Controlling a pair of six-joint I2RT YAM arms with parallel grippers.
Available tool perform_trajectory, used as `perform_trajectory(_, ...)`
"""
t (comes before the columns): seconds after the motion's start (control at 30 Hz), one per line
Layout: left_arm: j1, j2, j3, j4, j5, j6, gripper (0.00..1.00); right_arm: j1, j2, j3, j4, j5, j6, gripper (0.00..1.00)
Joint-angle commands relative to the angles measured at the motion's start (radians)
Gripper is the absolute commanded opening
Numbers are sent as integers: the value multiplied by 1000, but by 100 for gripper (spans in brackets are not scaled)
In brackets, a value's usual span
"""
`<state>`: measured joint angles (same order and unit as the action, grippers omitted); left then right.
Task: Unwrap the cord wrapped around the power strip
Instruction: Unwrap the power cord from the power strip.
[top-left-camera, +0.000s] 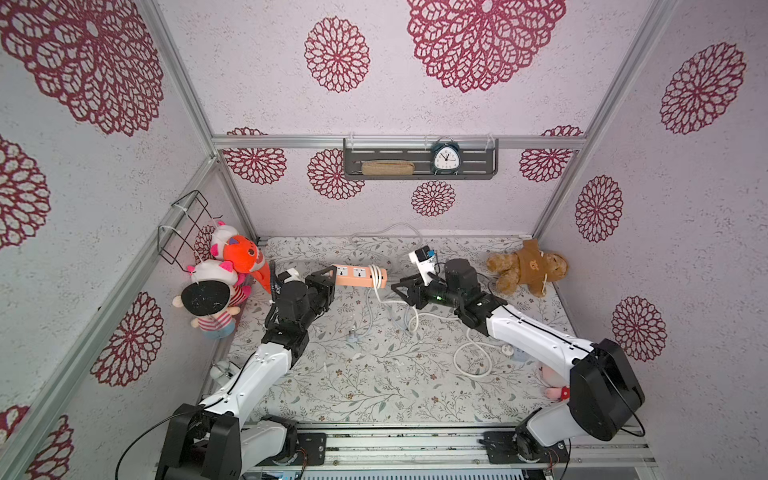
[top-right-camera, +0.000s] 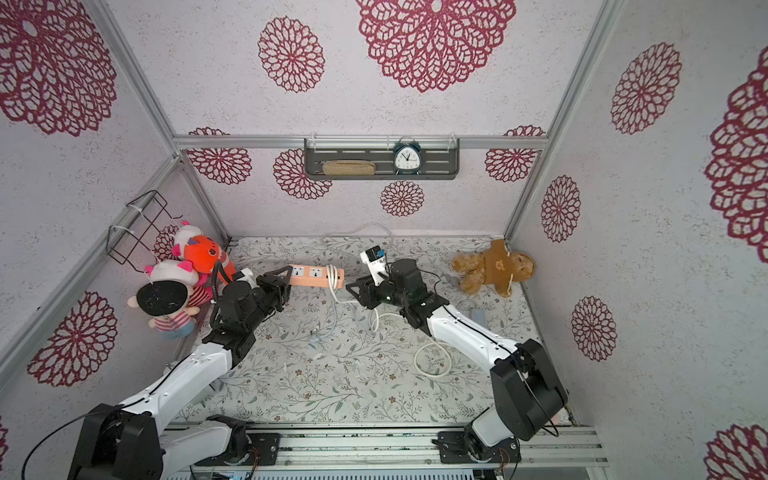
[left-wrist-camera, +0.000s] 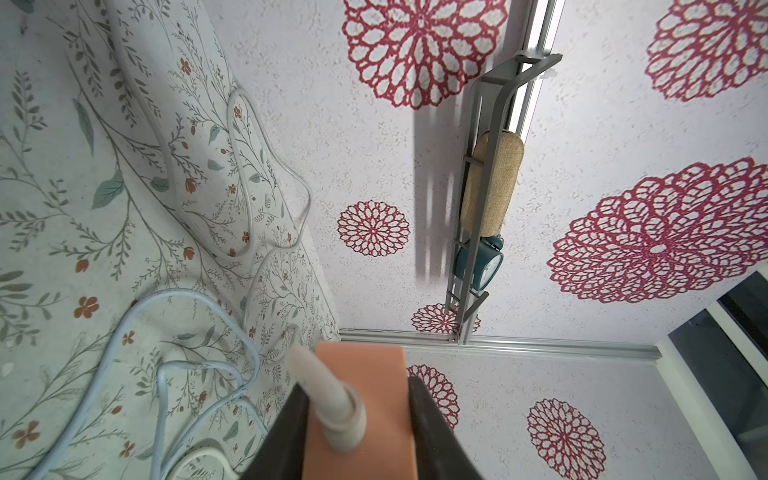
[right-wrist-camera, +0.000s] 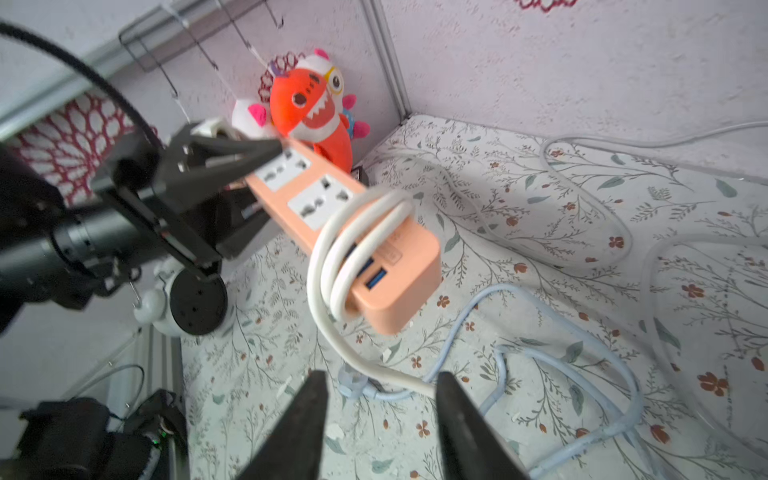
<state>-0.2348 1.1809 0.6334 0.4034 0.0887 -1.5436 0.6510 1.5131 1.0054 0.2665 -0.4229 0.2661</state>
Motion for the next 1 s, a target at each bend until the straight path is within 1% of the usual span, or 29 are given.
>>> perform_trajectory(0.0,2,6,0,128,20,-71,0,19,52,-31,169,-3,-5,67)
perform_trajectory(0.1,2,6,3,136,22,-84,0,38,112,-23,267,-33,34,71)
perform_trajectory(0.2,0,5,2,141,12,-90,0,64,153,-6,316,-4,44,71)
perform_trajectory(0.3,-2,8,-1,158,13,-104,0,68,168,-17,385,32,66,66)
perform_trajectory(0.4,-2,8,-10,166,4,-109,0,66,154,-37,418,43,75,49)
perform_trajectory(0.47,-1,11,-17,173,-4,-114,0,55,133,-63,438,27,96,28)
perform_trajectory(0.57,3,19,-23,174,-7,-109,0,44,86,-81,394,16,97,9)
perform_trajectory(0.63,5,22,-25,171,-5,-97,0,41,46,-77,339,18,89,0)
perform_trajectory(0.8,9,19,-3,87,34,-7,0,10,-85,-71,232,18,71,0)
perform_trajectory(0.87,12,17,5,56,68,26,0,-20,-117,-26,132,16,46,0)
perform_trajectory(0.97,17,2,-4,51,111,45,0,-63,-136,25,8,31,-4,0)
